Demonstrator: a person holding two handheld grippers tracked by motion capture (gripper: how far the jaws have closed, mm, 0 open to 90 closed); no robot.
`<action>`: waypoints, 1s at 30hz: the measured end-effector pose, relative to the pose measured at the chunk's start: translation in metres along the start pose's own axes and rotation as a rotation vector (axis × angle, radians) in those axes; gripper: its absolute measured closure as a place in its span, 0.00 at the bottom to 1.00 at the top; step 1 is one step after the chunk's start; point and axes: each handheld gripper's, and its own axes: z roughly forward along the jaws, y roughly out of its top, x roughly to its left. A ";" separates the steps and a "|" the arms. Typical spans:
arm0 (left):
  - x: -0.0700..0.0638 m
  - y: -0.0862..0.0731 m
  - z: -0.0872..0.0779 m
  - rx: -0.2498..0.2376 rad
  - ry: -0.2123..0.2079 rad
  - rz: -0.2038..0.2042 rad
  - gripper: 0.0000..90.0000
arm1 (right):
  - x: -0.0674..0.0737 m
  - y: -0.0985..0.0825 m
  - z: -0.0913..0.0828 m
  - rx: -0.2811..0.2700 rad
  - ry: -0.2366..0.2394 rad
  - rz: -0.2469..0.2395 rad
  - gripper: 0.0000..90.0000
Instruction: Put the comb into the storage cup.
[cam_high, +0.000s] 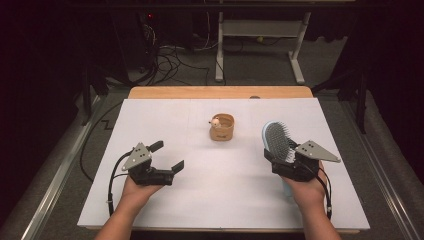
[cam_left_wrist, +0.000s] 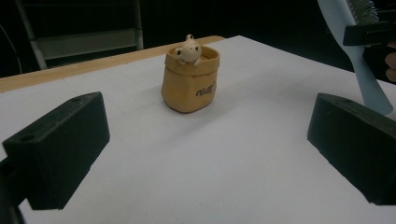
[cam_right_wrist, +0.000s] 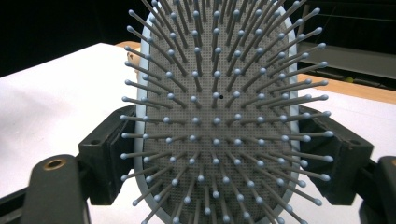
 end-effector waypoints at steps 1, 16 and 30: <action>-0.001 0.001 0.001 -0.005 -0.001 0.004 0.00 | 0.000 0.000 0.000 0.000 -0.001 -0.001 0.23; -0.013 0.017 0.029 -0.010 -0.061 0.024 0.00 | 0.002 0.002 -0.002 -0.018 -0.007 -0.005 0.23; -0.029 0.024 0.063 0.005 -0.116 0.071 0.00 | 0.008 0.002 0.000 -0.017 -0.005 -0.016 0.23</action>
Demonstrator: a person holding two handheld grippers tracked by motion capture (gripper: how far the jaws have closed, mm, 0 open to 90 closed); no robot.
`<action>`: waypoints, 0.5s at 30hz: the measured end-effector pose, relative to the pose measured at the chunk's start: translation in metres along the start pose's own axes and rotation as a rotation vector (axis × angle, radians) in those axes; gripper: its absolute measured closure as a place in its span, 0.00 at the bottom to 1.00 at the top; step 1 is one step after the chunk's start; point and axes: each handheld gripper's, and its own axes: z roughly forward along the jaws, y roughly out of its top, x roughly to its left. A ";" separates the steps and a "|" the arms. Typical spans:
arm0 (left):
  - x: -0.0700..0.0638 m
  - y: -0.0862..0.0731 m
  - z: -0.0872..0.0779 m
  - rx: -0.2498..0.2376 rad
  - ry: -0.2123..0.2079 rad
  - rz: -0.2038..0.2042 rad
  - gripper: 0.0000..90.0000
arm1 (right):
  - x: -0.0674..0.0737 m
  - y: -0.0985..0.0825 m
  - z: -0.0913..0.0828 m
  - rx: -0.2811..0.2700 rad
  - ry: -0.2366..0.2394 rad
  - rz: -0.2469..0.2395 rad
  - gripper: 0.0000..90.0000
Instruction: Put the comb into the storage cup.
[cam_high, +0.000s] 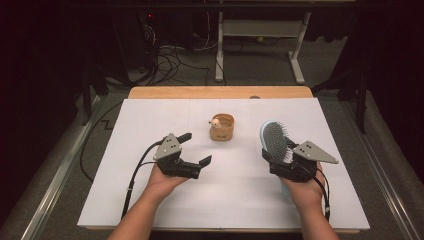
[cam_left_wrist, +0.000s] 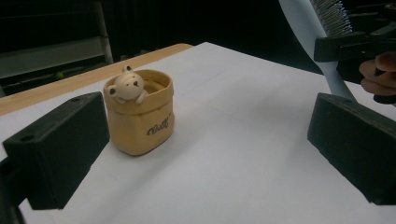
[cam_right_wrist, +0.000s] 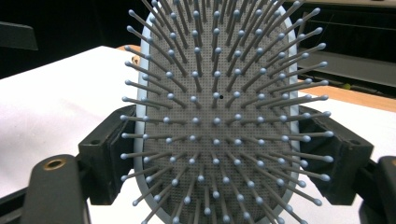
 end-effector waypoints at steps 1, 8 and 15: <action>0.000 0.000 0.002 0.000 -0.006 0.000 0.00 | 0.000 0.000 0.000 0.000 0.001 -0.004 0.23; -0.003 -0.002 0.021 0.011 -0.034 -0.001 0.00 | 0.004 0.000 0.001 -0.007 -0.003 -0.010 0.23; -0.006 -0.008 0.016 0.028 -0.057 -0.021 0.00 | 0.009 0.000 0.001 -0.008 0.002 -0.022 0.23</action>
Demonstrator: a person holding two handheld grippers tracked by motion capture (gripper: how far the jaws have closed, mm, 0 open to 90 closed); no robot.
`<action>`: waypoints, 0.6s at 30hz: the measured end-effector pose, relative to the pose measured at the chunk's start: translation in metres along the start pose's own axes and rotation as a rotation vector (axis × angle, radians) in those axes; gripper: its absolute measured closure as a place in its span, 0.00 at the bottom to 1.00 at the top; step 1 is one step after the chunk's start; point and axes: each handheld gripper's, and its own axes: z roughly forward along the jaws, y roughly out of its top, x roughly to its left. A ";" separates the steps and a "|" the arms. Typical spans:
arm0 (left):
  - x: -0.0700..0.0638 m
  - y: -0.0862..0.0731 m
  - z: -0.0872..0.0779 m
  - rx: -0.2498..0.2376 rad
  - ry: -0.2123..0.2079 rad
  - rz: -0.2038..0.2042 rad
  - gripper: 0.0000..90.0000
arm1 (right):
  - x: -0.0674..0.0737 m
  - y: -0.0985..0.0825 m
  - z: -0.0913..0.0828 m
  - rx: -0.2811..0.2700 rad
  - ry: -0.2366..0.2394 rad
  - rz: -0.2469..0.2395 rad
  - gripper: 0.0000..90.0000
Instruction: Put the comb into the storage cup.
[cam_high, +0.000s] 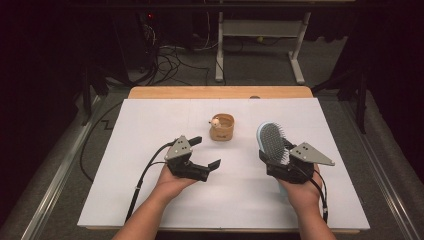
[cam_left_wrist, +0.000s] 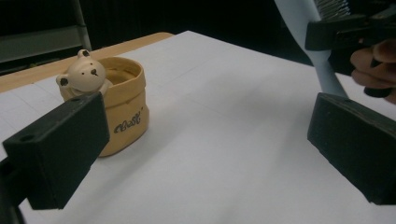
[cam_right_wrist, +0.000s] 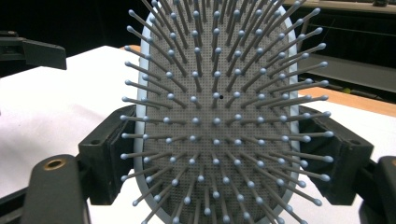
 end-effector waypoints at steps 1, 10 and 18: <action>-0.001 0.000 -0.001 0.001 0.004 0.003 0.00 | 0.001 0.000 0.000 -0.001 -0.001 -0.005 0.23; 0.000 -0.002 -0.008 -0.002 0.009 -0.012 0.00 | 0.007 0.002 -0.002 -0.021 0.002 -0.015 0.23; -0.004 -0.002 -0.008 0.003 0.013 -0.003 0.00 | 0.016 0.009 0.016 -0.021 0.027 -0.042 0.23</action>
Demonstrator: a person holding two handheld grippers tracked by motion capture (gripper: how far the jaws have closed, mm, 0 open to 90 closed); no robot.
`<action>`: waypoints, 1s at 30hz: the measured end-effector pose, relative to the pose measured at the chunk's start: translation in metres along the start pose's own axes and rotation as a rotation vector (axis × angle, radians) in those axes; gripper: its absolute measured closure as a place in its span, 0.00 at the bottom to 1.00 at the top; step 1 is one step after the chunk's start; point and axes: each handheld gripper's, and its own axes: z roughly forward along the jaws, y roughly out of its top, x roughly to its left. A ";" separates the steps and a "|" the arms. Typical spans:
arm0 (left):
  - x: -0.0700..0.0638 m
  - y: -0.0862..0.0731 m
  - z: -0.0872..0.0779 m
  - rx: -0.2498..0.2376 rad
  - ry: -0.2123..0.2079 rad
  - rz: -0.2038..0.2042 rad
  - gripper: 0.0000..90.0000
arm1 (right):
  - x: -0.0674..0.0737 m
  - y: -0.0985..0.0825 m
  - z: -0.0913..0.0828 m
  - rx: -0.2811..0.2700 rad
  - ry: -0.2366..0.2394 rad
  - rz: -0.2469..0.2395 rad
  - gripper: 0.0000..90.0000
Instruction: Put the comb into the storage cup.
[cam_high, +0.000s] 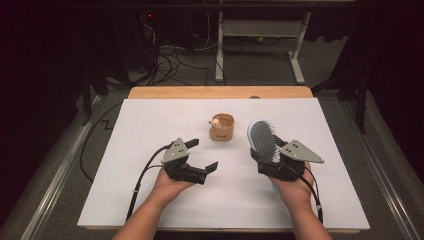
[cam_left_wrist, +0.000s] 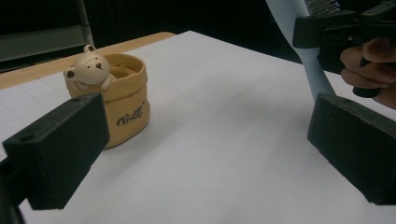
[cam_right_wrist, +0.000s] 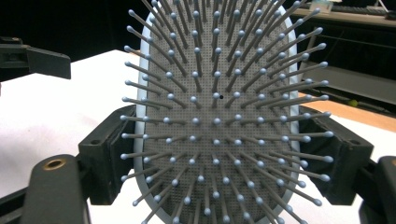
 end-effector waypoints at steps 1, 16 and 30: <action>0.000 0.000 0.000 0.000 0.003 0.003 0.00 | 0.002 0.001 0.002 0.000 0.004 -0.006 0.23; 0.006 -0.001 0.000 0.004 0.023 -0.003 0.00 | 0.010 0.028 0.035 -0.057 0.044 -0.009 0.23; 0.005 0.003 -0.006 -0.029 0.027 -0.010 0.00 | 0.032 0.030 0.036 -0.065 0.067 -0.039 0.23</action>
